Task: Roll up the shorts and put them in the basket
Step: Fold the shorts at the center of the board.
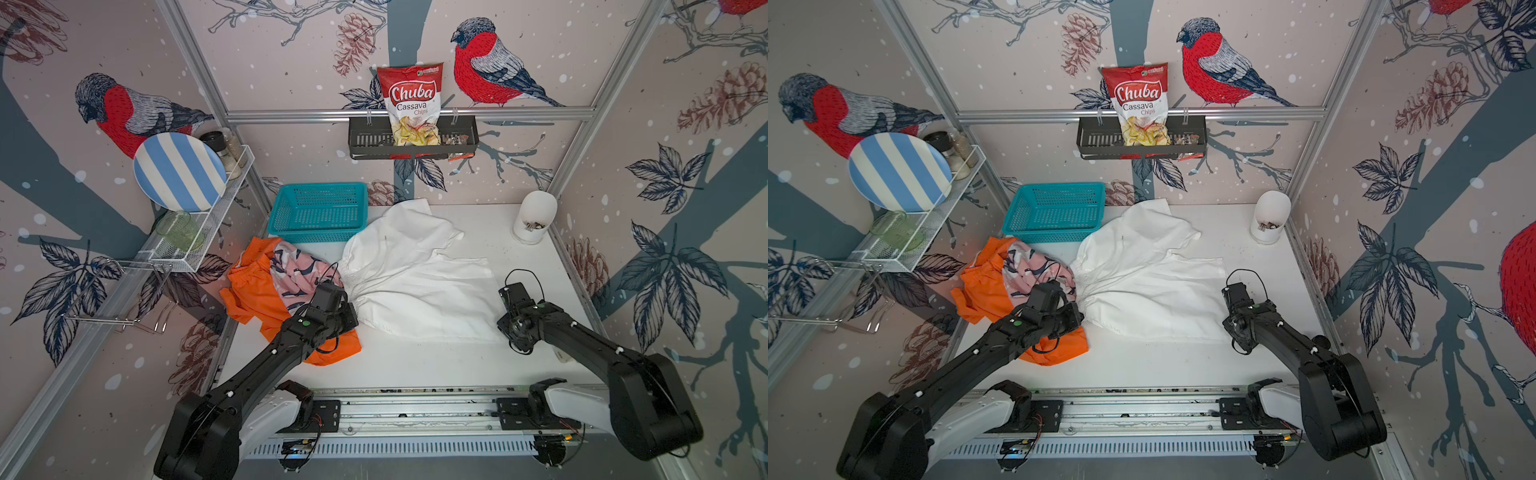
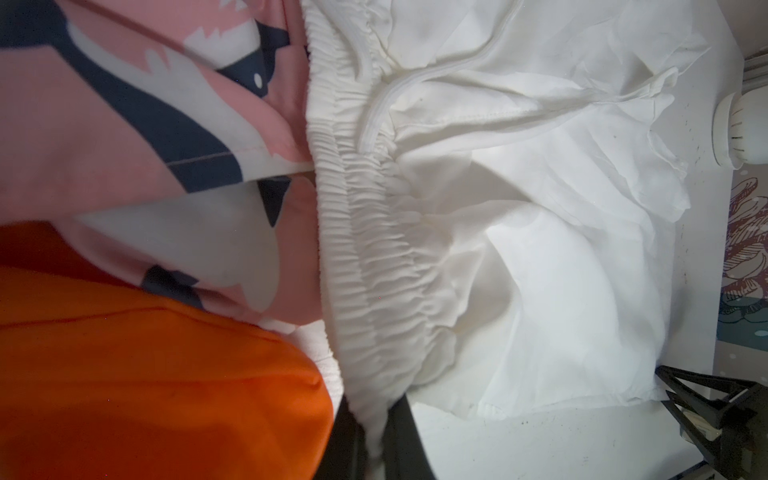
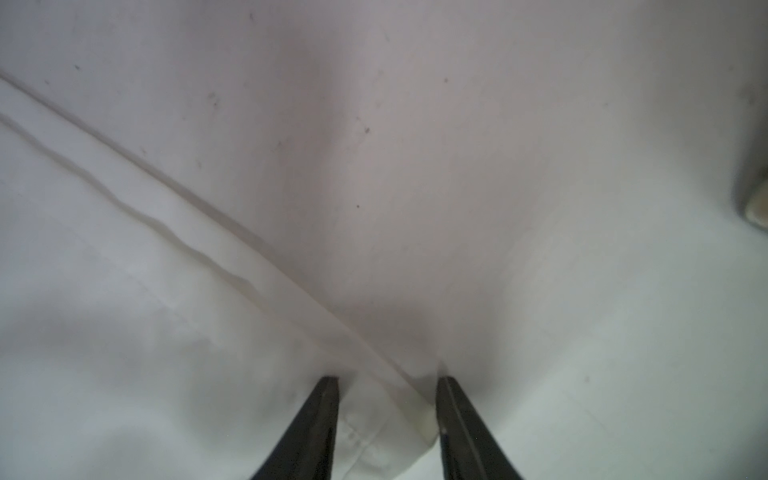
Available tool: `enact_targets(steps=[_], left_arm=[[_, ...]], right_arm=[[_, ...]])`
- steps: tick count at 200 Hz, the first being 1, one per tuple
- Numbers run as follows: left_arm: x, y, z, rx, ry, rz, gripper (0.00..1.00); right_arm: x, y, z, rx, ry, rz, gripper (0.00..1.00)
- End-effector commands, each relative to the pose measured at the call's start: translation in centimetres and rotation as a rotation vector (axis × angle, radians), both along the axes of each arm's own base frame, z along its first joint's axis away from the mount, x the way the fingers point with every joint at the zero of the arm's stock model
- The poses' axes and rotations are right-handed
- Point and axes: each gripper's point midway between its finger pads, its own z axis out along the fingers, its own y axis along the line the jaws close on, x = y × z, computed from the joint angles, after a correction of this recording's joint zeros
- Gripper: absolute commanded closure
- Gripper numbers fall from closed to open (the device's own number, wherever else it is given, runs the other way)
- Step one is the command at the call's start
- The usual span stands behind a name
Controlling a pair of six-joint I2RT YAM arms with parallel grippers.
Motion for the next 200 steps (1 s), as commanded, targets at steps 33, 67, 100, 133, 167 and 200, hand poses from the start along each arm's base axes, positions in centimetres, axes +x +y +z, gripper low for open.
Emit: enact_targets(steps=[33,67,100,133,167,200], left_arm=[[0.6,0.1,0.9,0.015,-0.024,0.006,0.94],[2.3,-0.3,4.6,0.01,-0.108,-0.005,0.98],[5.6,-1.0,15.5,-0.002,-0.345,-0.025,1.0],[6.2,-1.9,28.3,-0.062,-0.618,-0.087,1.0],[2.8,-2.8,40.1,-0.185,-0.865,-0.195,1.0],[0.0,-2.3,47.7,-0.261,-1.017,-0.215,1.0]], right_arm=[[1.1,3.3,-0.3,0.234,-0.026,0.012,1.0],[5.4,2.7,6.4,0.242,-0.276,0.001,1.0],[10.8,0.2,22.2,0.226,-0.797,0.029,1.0],[8.7,-3.0,40.3,0.116,-1.343,0.024,1.0],[1.4,-5.9,54.9,-0.097,-1.68,-0.031,1.0],[-4.4,-7.4,63.1,-0.213,-1.922,-0.103,1.0]])
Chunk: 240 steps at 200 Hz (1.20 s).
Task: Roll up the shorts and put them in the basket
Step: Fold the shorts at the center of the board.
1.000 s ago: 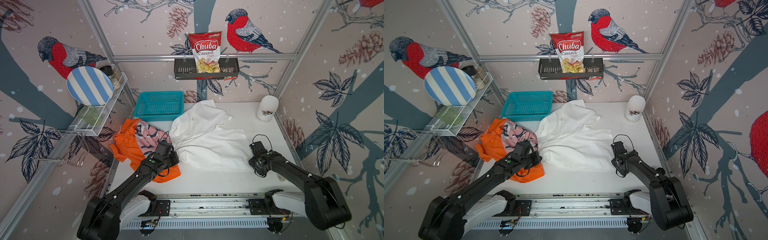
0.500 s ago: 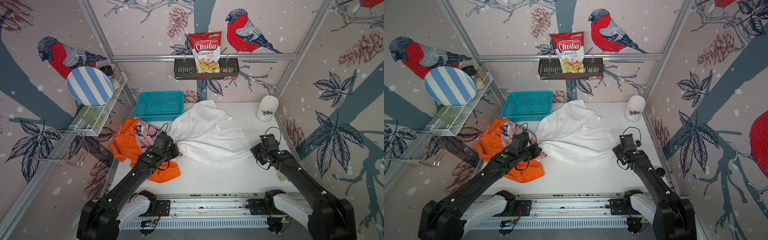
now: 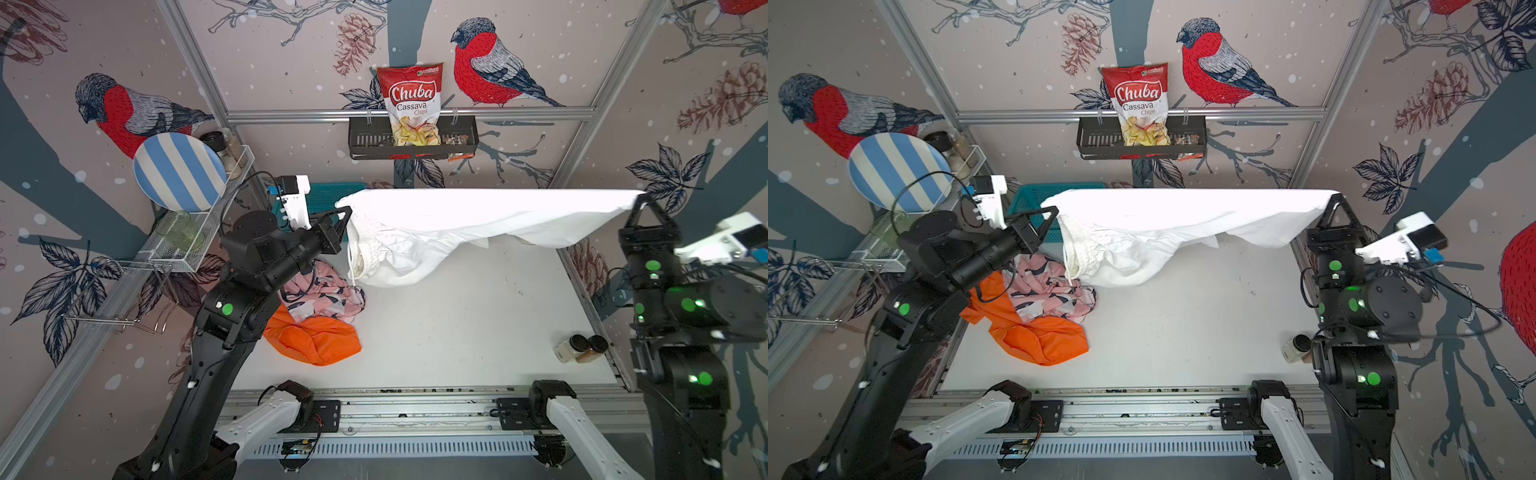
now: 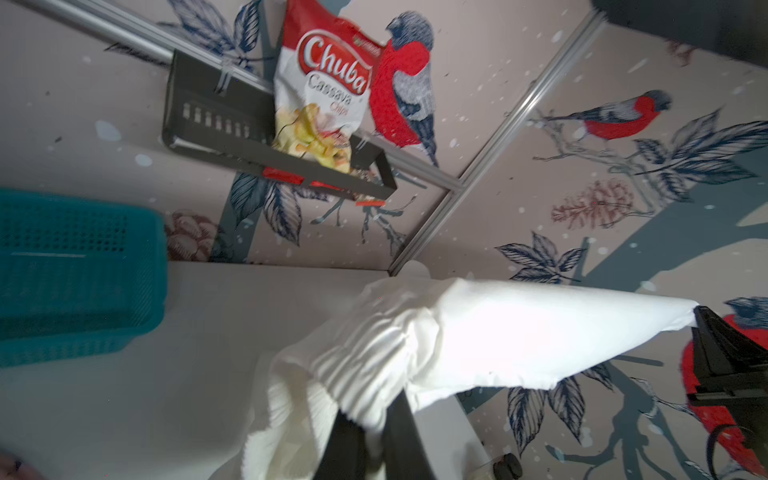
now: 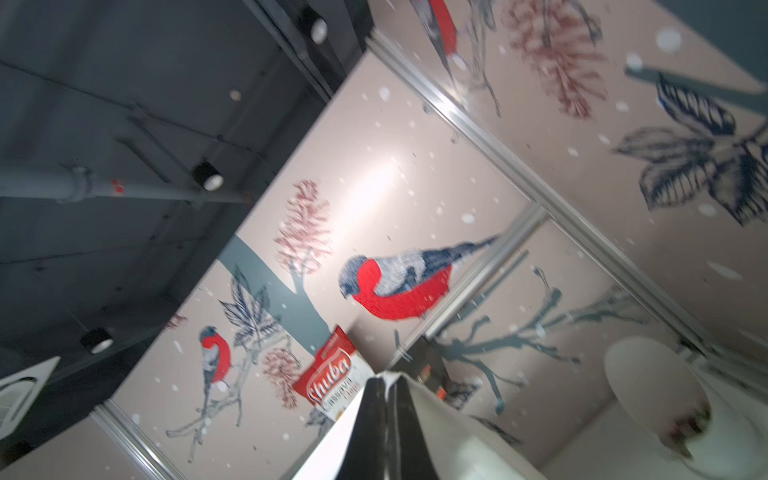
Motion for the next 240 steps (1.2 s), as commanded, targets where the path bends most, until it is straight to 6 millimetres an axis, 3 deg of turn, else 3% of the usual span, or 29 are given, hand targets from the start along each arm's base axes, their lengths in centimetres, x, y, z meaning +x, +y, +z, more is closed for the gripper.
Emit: enact_targets(steps=[1,17,40,70,96,109,132,160,173,187,200,219,240], left_arm=[[-1.2,0.4,3.7,-0.014,-0.084,-0.007,1.0],[-0.5,0.6,5.2,-0.016,-0.092,0.022,1.0],[3.3,0.1,3.8,0.015,-0.047,0.083,1.0],[9.9,-2.4,-1.2,0.097,-0.003,0.097,1.0],[15.2,-4.0,-4.8,0.134,0.064,0.11,1.0],[17.3,-5.0,-4.5,0.127,0.068,0.072,1.0],[20.0,-6.6,-2.3,0.092,0.064,0.0,1.0],[20.6,-8.2,1.7,0.038,0.032,-0.085,1.0],[20.4,-8.7,1.9,0.028,0.037,-0.115,1.0],[19.8,-9.2,1.0,0.044,0.052,-0.161,1.0],[19.3,-9.3,-1.2,0.06,0.101,-0.175,1.0],[17.8,-8.5,-5.4,0.101,0.176,-0.164,1.0],[15.6,-7.0,-12.8,0.133,0.295,-0.118,1.0]], right_arm=[[-3.5,-2.7,4.9,-0.011,-0.158,-0.191,1.0],[-2.9,-3.3,6.6,-0.002,-0.158,-0.229,1.0],[2.4,-3.3,6.1,0.0,-0.073,-0.236,1.0],[10.4,-3.4,0.9,0.032,0.06,-0.222,1.0],[15.2,-4.8,-3.6,0.096,0.079,-0.186,1.0],[17.2,-6.0,-4.3,0.13,0.081,-0.164,1.0],[19.4,-8.2,-2.6,0.175,0.059,-0.136,1.0],[18.8,-10.2,1.1,0.205,-0.015,-0.105,1.0],[17.9,-10.6,1.9,0.205,-0.019,-0.1,1.0],[16.8,-10.9,0.9,0.206,0.013,-0.114,1.0],[15.2,-11.1,-0.9,0.211,0.044,-0.131,1.0],[13.1,-11.0,-6.1,0.228,0.13,-0.162,1.0],[10.1,-10.0,-11.7,0.209,0.226,-0.196,1.0]])
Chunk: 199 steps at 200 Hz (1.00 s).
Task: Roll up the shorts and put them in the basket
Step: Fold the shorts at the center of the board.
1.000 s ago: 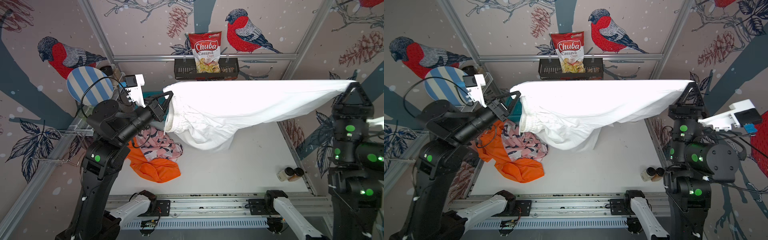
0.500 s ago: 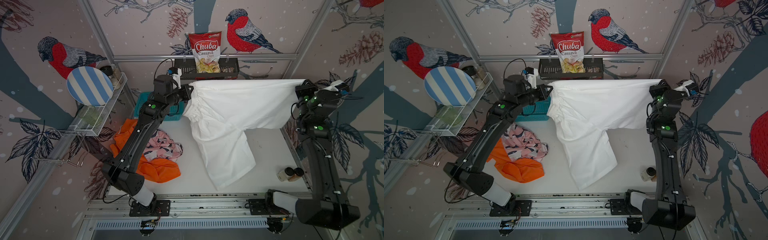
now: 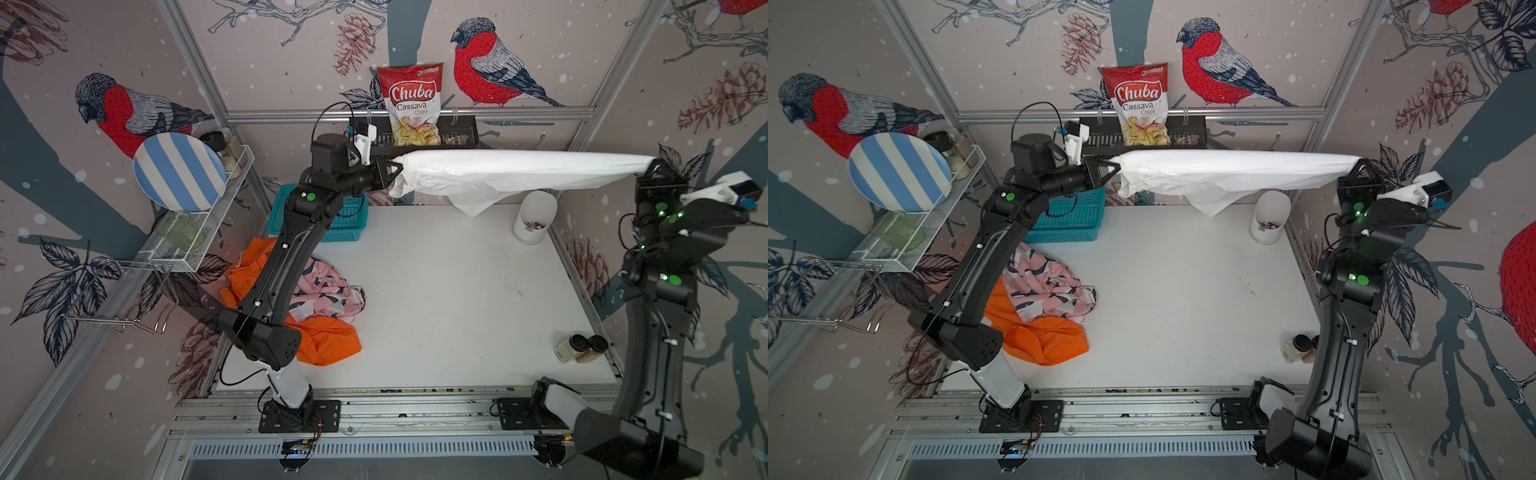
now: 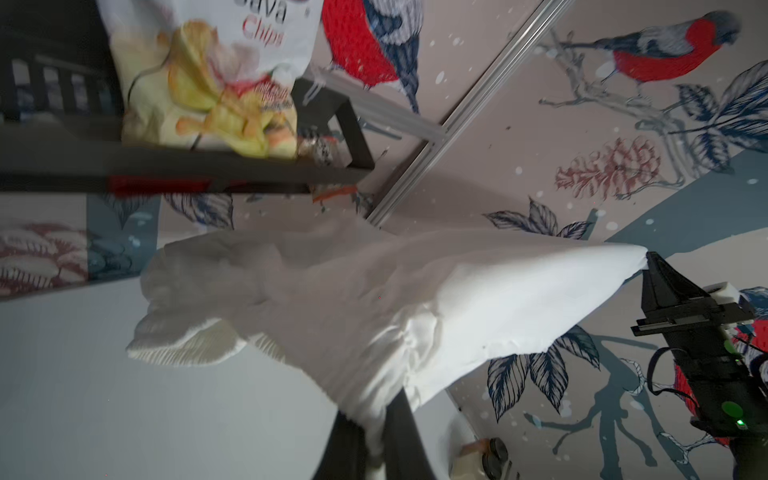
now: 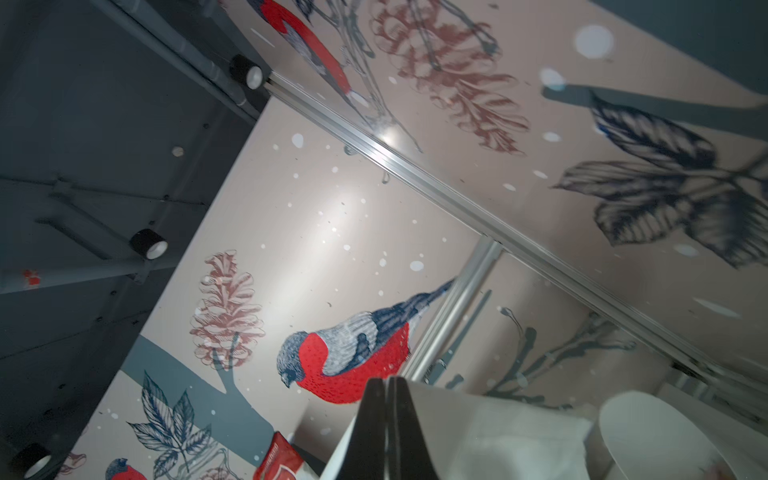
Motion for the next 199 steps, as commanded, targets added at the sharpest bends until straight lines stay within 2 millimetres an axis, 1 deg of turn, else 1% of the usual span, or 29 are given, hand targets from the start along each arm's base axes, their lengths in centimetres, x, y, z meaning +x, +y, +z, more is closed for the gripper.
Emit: enact_targets(steps=[1,4,6,8,15,16,26,39,42,60,72,81,89,101,117,131,143,156,165,176,181,183,184,185,186,188,190,196,199], left_arm=[[-0.7,2.9,-5.5,0.064,0.047,0.122,1.0],[-1.3,3.0,-6.5,0.069,0.064,0.121,1.0],[-1.7,3.0,-7.2,0.07,0.076,0.116,1.0],[-2.0,3.0,-8.3,0.073,0.095,0.112,1.0],[-3.3,3.1,-10.2,0.074,0.128,0.093,1.0],[-3.5,3.1,-10.8,0.078,0.141,0.091,1.0],[-5.6,3.0,-14.4,0.117,0.199,0.07,1.0],[-8.1,3.0,-19.0,0.187,0.272,0.058,1.0],[-8.6,3.0,-20.1,0.2,0.291,0.056,1.0],[-12.5,2.6,-26.1,0.255,0.407,0.003,1.0],[-15.1,2.3,-29.2,0.295,0.465,-0.03,1.0],[-16.7,2.0,-30.8,0.322,0.494,-0.047,1.0],[-17.9,1.9,-31.9,0.346,0.516,-0.058,1.0],[-19.1,1.8,-32.9,0.372,0.532,-0.068,1.0],[-20.0,2.3,-33.9,0.408,0.546,-0.053,1.0],[-20.0,3.2,-34.5,0.434,0.557,-0.01,1.0],[-19.6,3.9,-34.5,0.453,0.552,0.041,1.0],[-18.7,4.5,-33.9,0.47,0.531,0.094,1.0],[-17.9,4.9,-33.6,0.489,0.514,0.134,1.0],[-16.7,5.3,-32.9,0.514,0.491,0.185,1.0],[-16.2,5.4,-32.6,0.525,0.478,0.2,1.0],[-16.0,5.4,-32.6,0.529,0.475,0.206,1.0],[-15.9,5.5,-32.6,0.531,0.474,0.208,1.0],[-15.8,5.5,-32.6,0.534,0.473,0.211,1.0],[-15.7,5.5,-32.5,0.534,0.471,0.214,1.0],[-15.5,5.6,-32.4,0.537,0.468,0.222,1.0],[-15.3,5.6,-32.5,0.542,0.469,0.229,1.0],[-14.7,5.9,-32.4,0.554,0.469,0.246,1.0],[-14.4,5.9,-32.3,0.558,0.47,0.251,1.0]], right_arm=[[-2.8,-1.1,-5.0,0.002,0.086,-0.117,1.0],[-3.3,-0.9,-5.9,-0.003,0.101,-0.119,1.0],[-3.2,-1.0,-6.9,0.002,0.123,-0.121,1.0],[-3.5,-0.9,-7.4,-0.003,0.132,-0.124,1.0],[-4.7,-0.6,-9.3,-0.01,0.17,-0.138,1.0],[-4.8,-0.6,-9.6,-0.009,0.177,-0.139,1.0],[-6.2,0.0,-12.3,-0.019,0.228,-0.151,1.0],[-7.9,0.7,-15.1,-0.021,0.287,-0.159,1.0],[-8.2,1.0,-16.0,-0.018,0.305,-0.152,1.0],[-9.7,2.5,-19.8,0.009,0.374,-0.107,1.0],[-10.4,3.2,-22.1,0.033,0.402,-0.092,1.0],[-11.2,3.3,-23.2,0.047,0.389,-0.103,1.0],[-11.5,3.4,-23.8,0.046,0.375,-0.102,1.0],[-11.5,3.4,-24.6,0.039,0.385,-0.104,1.0],[-10.4,3.8,-25.0,0.011,0.4,-0.069,1.0],[-8.9,4.2,-25.0,-0.012,0.406,-0.021,1.0],[-7.2,4.6,-24.8,-0.029,0.413,0.022,1.0],[-4.8,4.9,-24.5,-0.047,0.429,0.063,1.0],[-2.9,5.3,-23.9,-0.066,0.434,0.091,1.0],[-0.5,6.4,-22.8,-0.101,0.435,0.134,1.0],[0.9,6.8,-22.6,-0.116,0.449,0.147,1.0],[1.5,7.1,-23.1,-0.122,0.465,0.156,1.0],[1.8,7.2,-23.0,-0.125,0.466,0.159,1.0],[1.9,7.4,-22.4,-0.132,0.451,0.161,1.0],[2.4,7.5,-23.1,-0.132,0.474,0.166,1.0],[2.9,7.7,-22.8,-0.14,0.474,0.17,1.0],[3.4,7.9,-23.0,-0.146,0.484,0.177,1.0],[4.9,8.6,-22.2,-0.165,0.481,0.191,1.0],[5.8,8.9,-22.3,-0.172,0.493,0.199,1.0]])
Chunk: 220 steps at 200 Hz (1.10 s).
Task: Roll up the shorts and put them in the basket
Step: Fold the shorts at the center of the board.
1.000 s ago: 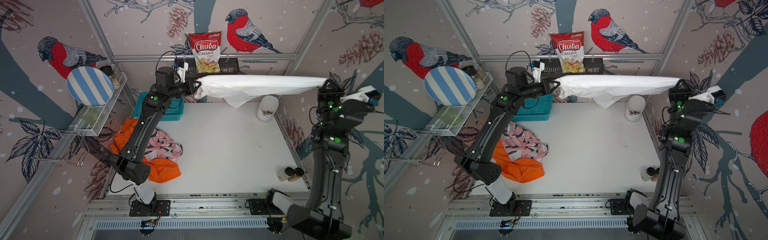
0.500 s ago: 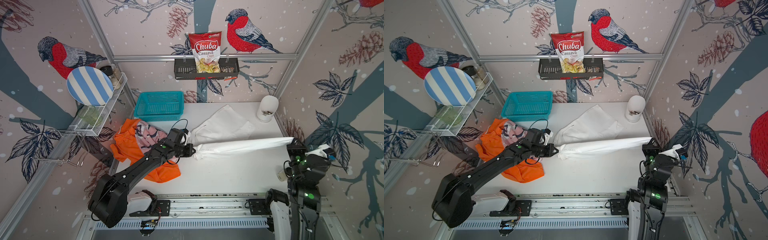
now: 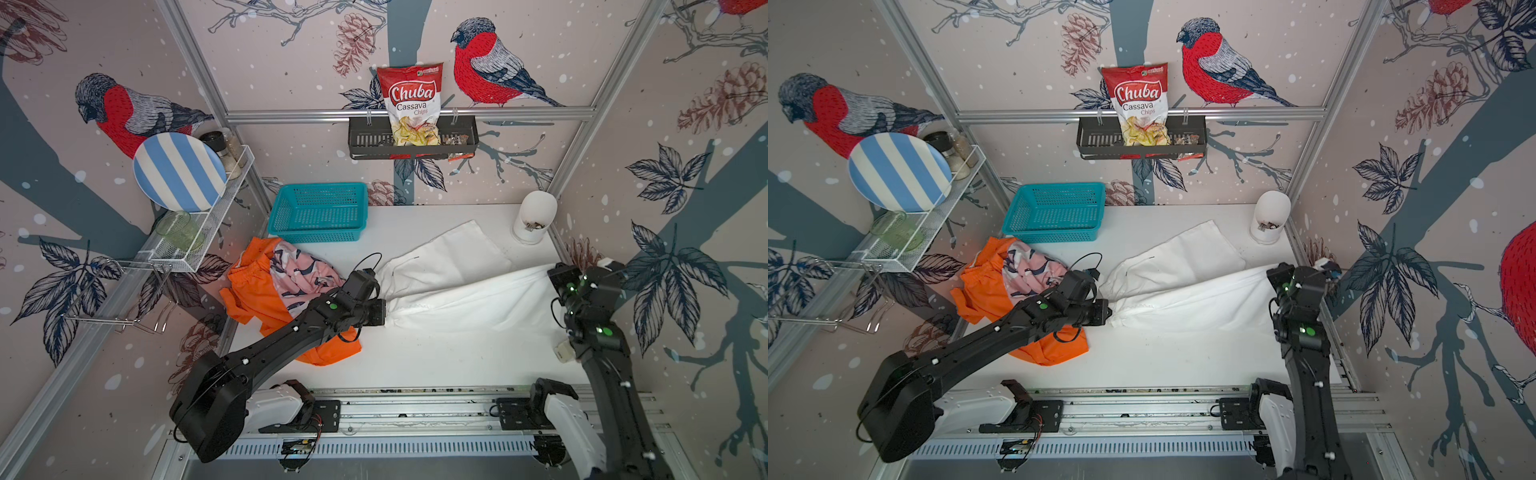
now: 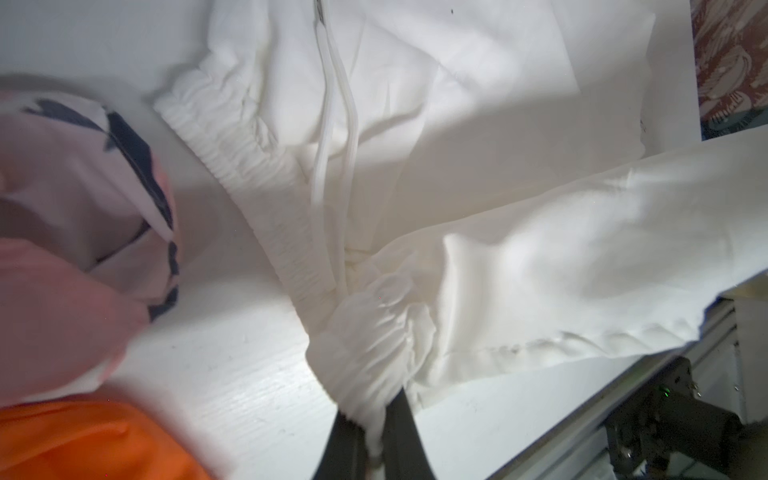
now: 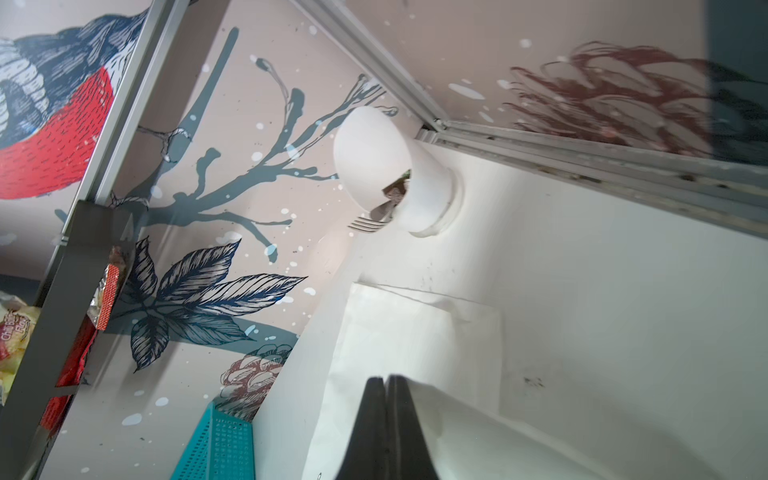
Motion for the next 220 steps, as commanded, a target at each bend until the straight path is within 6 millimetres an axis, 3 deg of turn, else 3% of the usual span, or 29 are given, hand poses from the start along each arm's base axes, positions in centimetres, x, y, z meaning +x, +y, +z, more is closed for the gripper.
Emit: enact_targets(steps=[1,19,57,67,80,86,95,107,124,144,158,192,220], left_arm=[[2.5,2.1,0.1,0.116,-0.043,0.095,1.0],[4.4,2.3,0.6,0.14,-0.048,0.123,1.0],[9.7,3.6,1.5,0.172,-0.064,0.171,1.0],[11.0,3.7,1.0,0.182,-0.049,0.163,1.0],[12.2,4.0,-0.2,0.22,-0.008,0.163,1.0],[12.7,4.0,-0.8,0.24,0.011,0.156,0.92],[13.1,4.4,-1.5,0.282,0.036,0.165,0.69],[13.5,5.1,-1.4,0.321,0.028,0.19,0.57],[14.0,6.7,0.2,0.342,-0.024,0.246,0.39],[14.7,7.8,2.4,0.351,-0.075,0.279,0.36],[15.2,7.4,3.5,0.34,-0.091,0.262,0.37],[17.7,5.3,3.4,0.315,-0.085,0.201,0.37],[20.4,3.4,0.9,0.325,-0.041,0.131,0.38]], right_arm=[[5.5,1.7,4.2,-0.101,-0.109,0.063,1.0],[9.8,2.7,4.4,-0.111,-0.075,0.084,1.0],[18.8,3.7,0.5,-0.125,0.025,0.134,1.0],[20.7,3.9,-1.0,-0.147,0.046,0.148,0.94],[23.1,3.8,-3.5,-0.163,0.092,0.157,0.77],[24.1,3.8,-4.6,-0.17,0.124,0.164,0.65],[25.3,3.5,-5.5,-0.185,0.166,0.175,0.52],[25.9,3.5,-6.3,-0.208,0.217,0.201,0.42],[25.2,4.2,-5.8,-0.254,0.238,0.243,0.36],[23.3,6.1,-6.1,-0.291,0.284,0.321,0.33],[21.3,8.3,-6.8,-0.283,0.303,0.411,0.34],[14.9,17.2,-10.6,-0.247,0.37,0.683,0.38],[9.2,24.2,-14.1,-0.211,0.437,0.851,0.41]])
